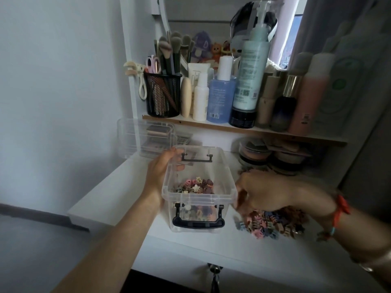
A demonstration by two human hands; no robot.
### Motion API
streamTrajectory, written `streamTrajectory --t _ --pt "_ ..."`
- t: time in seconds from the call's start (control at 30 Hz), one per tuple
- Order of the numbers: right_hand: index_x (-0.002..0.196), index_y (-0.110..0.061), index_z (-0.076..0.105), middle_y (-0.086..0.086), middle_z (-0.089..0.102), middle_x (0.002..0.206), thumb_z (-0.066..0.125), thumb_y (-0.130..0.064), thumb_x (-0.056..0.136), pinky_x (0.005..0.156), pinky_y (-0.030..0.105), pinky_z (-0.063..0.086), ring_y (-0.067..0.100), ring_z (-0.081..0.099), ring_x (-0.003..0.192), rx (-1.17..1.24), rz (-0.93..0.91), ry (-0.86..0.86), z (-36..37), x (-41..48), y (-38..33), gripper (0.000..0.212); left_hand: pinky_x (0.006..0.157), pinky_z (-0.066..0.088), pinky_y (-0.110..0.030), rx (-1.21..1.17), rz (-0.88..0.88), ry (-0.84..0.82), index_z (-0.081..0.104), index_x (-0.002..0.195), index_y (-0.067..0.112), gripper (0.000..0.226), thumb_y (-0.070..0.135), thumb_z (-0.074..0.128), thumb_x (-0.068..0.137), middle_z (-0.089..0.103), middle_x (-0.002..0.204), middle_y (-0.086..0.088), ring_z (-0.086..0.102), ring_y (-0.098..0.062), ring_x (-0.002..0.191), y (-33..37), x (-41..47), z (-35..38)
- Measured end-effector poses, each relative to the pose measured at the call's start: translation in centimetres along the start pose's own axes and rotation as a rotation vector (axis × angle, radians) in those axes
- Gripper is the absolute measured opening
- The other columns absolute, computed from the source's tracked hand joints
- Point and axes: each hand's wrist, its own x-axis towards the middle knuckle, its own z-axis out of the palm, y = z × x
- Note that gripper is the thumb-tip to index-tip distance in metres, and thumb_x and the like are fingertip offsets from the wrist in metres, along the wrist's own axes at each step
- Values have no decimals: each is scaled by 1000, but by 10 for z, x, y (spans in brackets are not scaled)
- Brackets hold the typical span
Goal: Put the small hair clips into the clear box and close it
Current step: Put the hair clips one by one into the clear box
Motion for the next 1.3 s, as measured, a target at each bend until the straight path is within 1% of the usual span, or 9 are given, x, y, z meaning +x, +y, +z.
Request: streamTrajectory --t 0.17,0.27,0.43,0.57,0.67,0.8,1.03,1.17,1.3 --pt "80 -22 68 -13 64 76 63 -13 83 68 3 42 -8 54 65 186 12 469 -25 3 -2 10 58 39 -28 -21 -18 -11 63 80 21 17 37 59 74 58 88 -2 56 -15 78 2 -3 0" --pt "93 -20 63 -17 58 84 64 -23 83 67 4 40 -2 55 74 406 -71 737 -35 2 -13 11 60 38 -28 -12 -15 -17 63 80 22 19 38 59 71 59 90 -2 56 -15 79 3 -4 1" --pt "81 -25 61 -22 53 70 63 -21 84 58 2 36 -12 53 61 258 -108 598 -33 -4 -10 5 58 38 -28 -3 -13 -11 62 81 22 18 31 49 89 58 90 -2 56 -15 78 2 -3 0" --pt "87 -19 70 -16 66 79 66 -18 81 61 -2 38 -16 55 63 185 -131 92 -16 -14 -4 7 60 39 -28 13 -3 -12 63 82 22 18 35 52 87 58 90 0 56 -15 80 1 -3 0" --pt "88 -20 69 -12 65 82 69 -20 79 67 6 41 -7 58 68 122 -122 -62 1 -15 -6 9 63 42 -30 2 -20 -22 63 83 21 19 35 51 88 58 92 -3 56 -16 83 0 -4 -2" --pt "96 -17 69 -11 66 89 64 -18 83 70 1 39 -6 54 73 23 -89 -12 0 -12 -1 14 61 40 -29 -6 -12 -33 63 82 22 21 40 58 72 58 90 0 56 -16 83 2 -5 -1" --pt "106 -20 62 -15 60 95 64 -20 83 76 15 44 2 57 83 405 -120 669 -30 -6 -13 23 71 44 -33 -25 -32 -39 67 79 23 42 47 65 46 61 91 -2 58 -18 82 0 -3 -3" --pt "104 -21 61 -19 55 93 64 -15 83 67 3 38 -1 55 76 253 -102 584 -27 -8 -6 22 66 42 -31 -31 -8 -26 66 76 25 22 42 59 63 61 90 -1 58 -17 80 -1 -2 -3" --pt "90 -27 69 -19 64 88 64 -14 82 69 0 38 -11 57 79 71 -80 86 -14 -19 4 16 64 41 -30 -34 -4 -20 66 77 24 19 39 59 68 61 88 1 58 -17 80 -2 -1 -3"
